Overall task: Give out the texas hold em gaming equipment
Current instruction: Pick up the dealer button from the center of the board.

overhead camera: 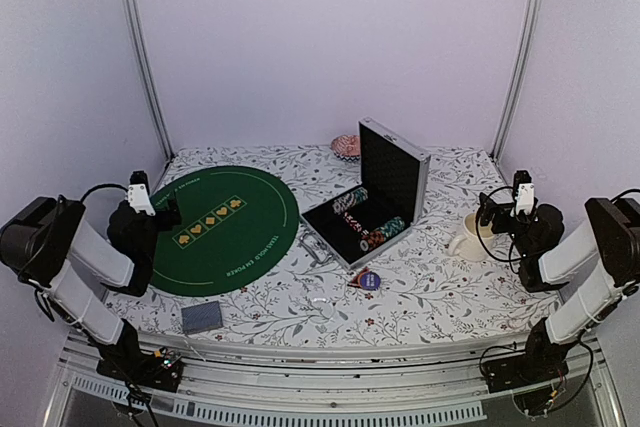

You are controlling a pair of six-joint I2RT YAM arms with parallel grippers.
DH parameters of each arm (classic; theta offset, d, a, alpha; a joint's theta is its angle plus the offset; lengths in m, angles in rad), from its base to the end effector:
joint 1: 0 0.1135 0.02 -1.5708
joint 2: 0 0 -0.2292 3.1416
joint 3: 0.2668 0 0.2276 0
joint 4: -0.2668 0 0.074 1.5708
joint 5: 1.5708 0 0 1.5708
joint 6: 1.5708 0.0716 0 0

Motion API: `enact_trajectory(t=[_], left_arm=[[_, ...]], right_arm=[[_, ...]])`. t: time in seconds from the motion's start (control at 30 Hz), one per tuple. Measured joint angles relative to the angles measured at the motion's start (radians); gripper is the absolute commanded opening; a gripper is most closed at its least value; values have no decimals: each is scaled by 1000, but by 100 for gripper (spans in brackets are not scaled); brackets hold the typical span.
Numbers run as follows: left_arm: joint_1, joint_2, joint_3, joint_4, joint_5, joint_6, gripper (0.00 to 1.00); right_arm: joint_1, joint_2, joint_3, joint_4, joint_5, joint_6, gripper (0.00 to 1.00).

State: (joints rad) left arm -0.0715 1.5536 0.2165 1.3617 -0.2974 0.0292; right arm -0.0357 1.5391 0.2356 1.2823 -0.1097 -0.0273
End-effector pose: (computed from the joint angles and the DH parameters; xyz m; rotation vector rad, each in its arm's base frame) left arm 0.2685 0.0018 0.1465 -0.1579 1.5425 0.1963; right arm 0.2738 -0.0019 0.1436 -0.0788 1.5900 0.0382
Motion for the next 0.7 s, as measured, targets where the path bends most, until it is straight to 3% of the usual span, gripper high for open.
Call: enact_trajectory(t=[0.37,0.5,0.7], left_arm=[[32,-8,22,-65,80,-1,98],[-21,-137,148,-324,38,11,98],[-106,-431,406,-653,71,-55,98]], right_arm=[[0,0,1,-2,0,0,99],[0,-41,2,-55,16,2,99],[-3,-383,43,-259,47,51,99]])
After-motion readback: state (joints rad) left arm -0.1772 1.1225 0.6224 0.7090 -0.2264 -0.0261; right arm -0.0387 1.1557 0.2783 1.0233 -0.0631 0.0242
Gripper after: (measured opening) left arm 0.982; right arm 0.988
